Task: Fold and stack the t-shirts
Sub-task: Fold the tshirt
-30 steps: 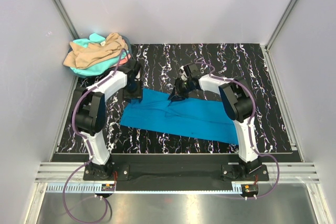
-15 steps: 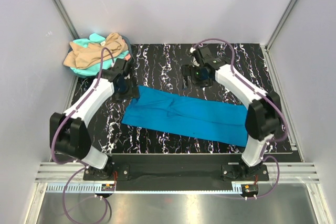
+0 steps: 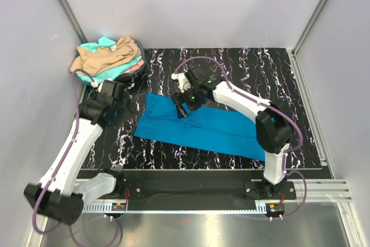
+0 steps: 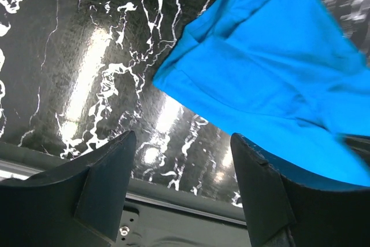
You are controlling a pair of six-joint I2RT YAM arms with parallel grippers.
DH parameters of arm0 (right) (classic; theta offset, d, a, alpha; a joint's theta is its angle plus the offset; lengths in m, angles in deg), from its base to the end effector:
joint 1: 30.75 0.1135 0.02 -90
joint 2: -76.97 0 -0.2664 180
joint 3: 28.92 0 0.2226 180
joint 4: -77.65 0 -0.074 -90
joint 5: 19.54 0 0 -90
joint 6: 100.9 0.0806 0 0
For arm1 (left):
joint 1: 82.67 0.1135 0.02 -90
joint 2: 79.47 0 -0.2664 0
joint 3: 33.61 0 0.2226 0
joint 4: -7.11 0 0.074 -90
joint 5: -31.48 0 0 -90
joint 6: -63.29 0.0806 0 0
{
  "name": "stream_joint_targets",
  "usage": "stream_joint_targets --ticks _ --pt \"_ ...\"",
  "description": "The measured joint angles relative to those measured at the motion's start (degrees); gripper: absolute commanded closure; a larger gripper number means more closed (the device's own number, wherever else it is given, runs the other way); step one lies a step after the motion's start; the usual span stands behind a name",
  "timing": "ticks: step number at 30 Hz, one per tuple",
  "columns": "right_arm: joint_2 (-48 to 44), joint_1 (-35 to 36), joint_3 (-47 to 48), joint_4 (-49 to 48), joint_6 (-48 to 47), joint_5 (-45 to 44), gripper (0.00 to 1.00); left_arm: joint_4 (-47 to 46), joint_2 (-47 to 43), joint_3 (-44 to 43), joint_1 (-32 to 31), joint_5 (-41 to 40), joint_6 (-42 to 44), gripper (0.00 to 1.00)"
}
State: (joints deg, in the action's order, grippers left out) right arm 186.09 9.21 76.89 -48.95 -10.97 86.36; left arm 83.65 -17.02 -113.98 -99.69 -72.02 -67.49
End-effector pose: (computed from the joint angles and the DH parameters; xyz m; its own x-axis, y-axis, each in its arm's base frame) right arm 0.3021 0.2820 0.2257 -0.6398 -0.5376 -0.5492 -0.7337 0.6399 0.2283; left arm 0.1852 -0.0370 0.2881 -0.7281 -0.4413 -0.5245 -0.4057 0.8942 -0.1892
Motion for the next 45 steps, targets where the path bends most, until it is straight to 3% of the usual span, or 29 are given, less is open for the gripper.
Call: stream_joint_targets --ticks 2,14,19,26,34,40,45 --pt "2.7 1.6 1.8 0.2 -3.0 1.8 0.01 0.6 -4.2 0.2 0.0 0.0 -1.1 0.28" --pt "21.8 9.7 21.5 3.7 -13.1 -3.2 0.0 0.8 -12.4 7.2 0.0 1.8 -3.2 0.3" --pt "30.5 12.0 30.8 5.4 -13.4 -6.5 0.0 0.9 -15.6 7.9 0.0 2.1 -1.7 0.31" --pt "35.6 11.8 38.3 5.4 -7.8 -15.8 0.0 1.8 -16.9 7.9 0.0 2.0 0.6 0.31" --pt "39.3 4.9 44.1 4.0 0.9 -21.7 0.0 1.9 -13.4 8.2 0.0 2.4 1.5 0.32" --pt "46.1 -2.9 55.8 4.7 3.6 -27.9 0.0 0.0 -8.6 8.2 0.0 3.2 1.3 0.35" --pt "48.9 -10.4 59.7 2.6 6.7 -27.4 0.01 -2.9 -4.8 8.2 -0.8 4.9 0.0 0.35"
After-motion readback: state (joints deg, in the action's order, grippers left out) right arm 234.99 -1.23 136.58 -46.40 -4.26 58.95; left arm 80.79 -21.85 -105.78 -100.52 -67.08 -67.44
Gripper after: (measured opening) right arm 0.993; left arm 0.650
